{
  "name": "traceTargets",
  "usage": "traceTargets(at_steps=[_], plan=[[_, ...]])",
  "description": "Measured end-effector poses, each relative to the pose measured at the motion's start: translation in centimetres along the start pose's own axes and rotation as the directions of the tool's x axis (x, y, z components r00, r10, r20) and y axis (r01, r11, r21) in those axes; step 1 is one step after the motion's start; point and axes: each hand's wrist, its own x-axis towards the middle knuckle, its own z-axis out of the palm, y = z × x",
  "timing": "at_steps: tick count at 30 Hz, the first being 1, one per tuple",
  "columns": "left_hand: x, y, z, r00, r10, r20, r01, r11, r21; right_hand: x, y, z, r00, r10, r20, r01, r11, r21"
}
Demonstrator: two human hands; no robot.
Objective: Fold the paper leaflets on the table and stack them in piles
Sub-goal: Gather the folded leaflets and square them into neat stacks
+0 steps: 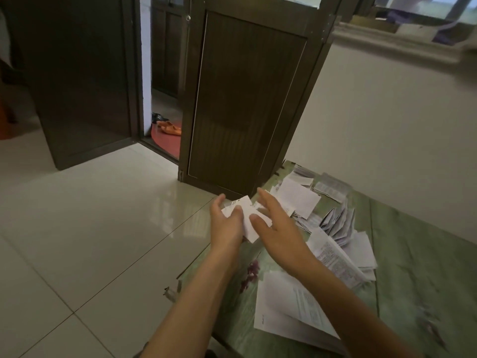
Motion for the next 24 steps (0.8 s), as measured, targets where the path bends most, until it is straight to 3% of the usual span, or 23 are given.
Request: traceTargets(at_steps=[3,8,12,15,20,24], plan=[[-0.3,-0.4,0.4,0.995,0.098,-0.022,-0.097,0.995,0.033,-0.4,0.0,0.9,0.998,0.056,0.040,-0.060,0.990,0.128],[-0.8,-1.1,1.0,0.987,0.013,-0.158,-0.040,0.985,-0.169,-1.1,-0.9,2.8,0.984,0.066,-0.168,-0.029,0.976,0.215],[-1.1,-0.8,0.8,0.973,-0.048,-0.224,-0.018,0.959,-0.282,-1.2,-1.3,2.7,0.992,0.044,-0.122,-0.018,0.978,0.206],[-1.1,-0.4,0.9,0.973,0.001,-0.232,-0.072,0.953,-0.296,-1.2,-0.9,2.5,0.996,-0.006,-0.093,0.019,0.989,0.147],[-1.4,-0.3,0.6,0.991,-0.019,-0.130,-0.025,0.942,-0.334,-1.8,-0.4,2.5,0.989,-0.065,-0.130,0.069,0.997,0.028],[-1.9,0.2,0.5,0.974,-0.136,0.183,0.200,0.894,-0.400,-2.2,-0.8,2.4,0.942,-0.139,-0.306,0.146,0.989,0.002]])
